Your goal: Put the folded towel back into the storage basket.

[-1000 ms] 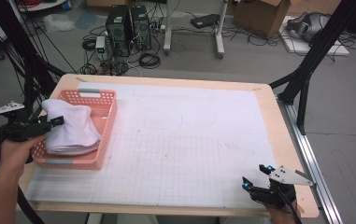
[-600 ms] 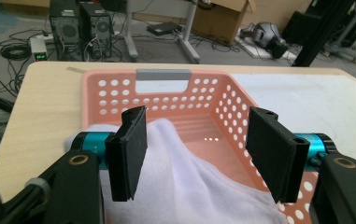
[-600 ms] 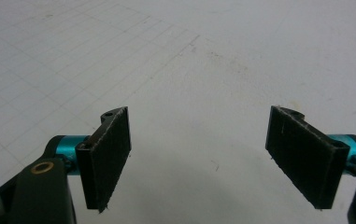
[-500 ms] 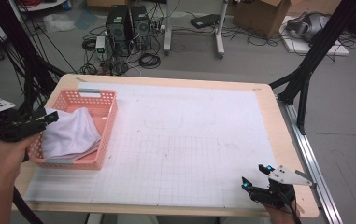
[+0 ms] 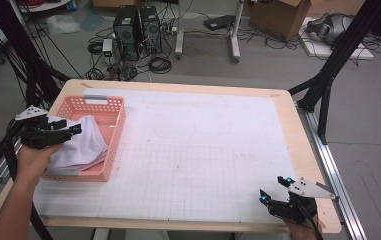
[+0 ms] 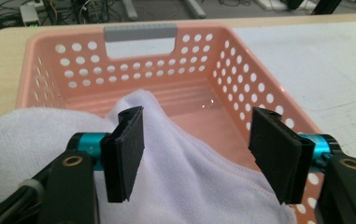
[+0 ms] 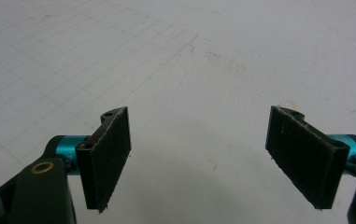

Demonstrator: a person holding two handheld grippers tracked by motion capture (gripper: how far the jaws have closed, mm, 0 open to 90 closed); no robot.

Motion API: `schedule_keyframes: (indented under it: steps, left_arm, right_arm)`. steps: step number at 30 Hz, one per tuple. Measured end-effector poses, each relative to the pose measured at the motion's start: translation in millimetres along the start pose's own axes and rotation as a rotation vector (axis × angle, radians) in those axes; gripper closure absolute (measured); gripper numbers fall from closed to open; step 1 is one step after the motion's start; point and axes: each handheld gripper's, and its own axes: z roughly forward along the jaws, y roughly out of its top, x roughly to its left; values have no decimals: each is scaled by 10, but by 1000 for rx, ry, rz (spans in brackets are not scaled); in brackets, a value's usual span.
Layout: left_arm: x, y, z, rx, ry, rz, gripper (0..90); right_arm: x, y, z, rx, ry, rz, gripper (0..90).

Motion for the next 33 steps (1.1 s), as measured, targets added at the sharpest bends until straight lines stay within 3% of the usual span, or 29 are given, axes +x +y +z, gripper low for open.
schedule_keyframes:
  steps: [10, 14, 17, 19, 23, 26, 29, 30, 31, 33]
  left_arm:
    - [-61, -10, 114, 81, 44, 21, 320]
    - [-135, 13, 151, 149, 76, 38, 344]
    - [-190, 27, 182, 206, 121, 74, 360]
    - [-200, 29, 201, 221, 125, 68, 361]
    - [-258, 23, 327, 313, 148, 71, 362]
    - [-253, 32, 384, 362, 170, 72, 422]
    - [-239, 43, 424, 373, 159, 53, 443]
    - [-246, 34, 503, 409, 155, 59, 443]
    - [-246, 34, 503, 409, 155, 59, 446]
    - [-270, -3, 653, 485, 139, 54, 460]
  right_arm:
    - [5, 0, 13, 1, -1, -2, 213]
    - [5, -1, 7, 6, 1, 1, 214]
    - [0, -5, 7, 4, 0, 4, 213]
    - [2, -5, 7, 6, 1, 2, 214]
    - [4, -1, 10, 4, 1, -4, 213]
    - [6, -3, 12, 9, 3, 0, 213]
    - [11, -1, 17, 7, 5, -2, 214]
    - [11, -1, 20, 7, 5, -3, 213]
    - [14, 0, 21, 9, 4, -2, 214]
    - [12, 1, 18, 8, 5, -2, 213]
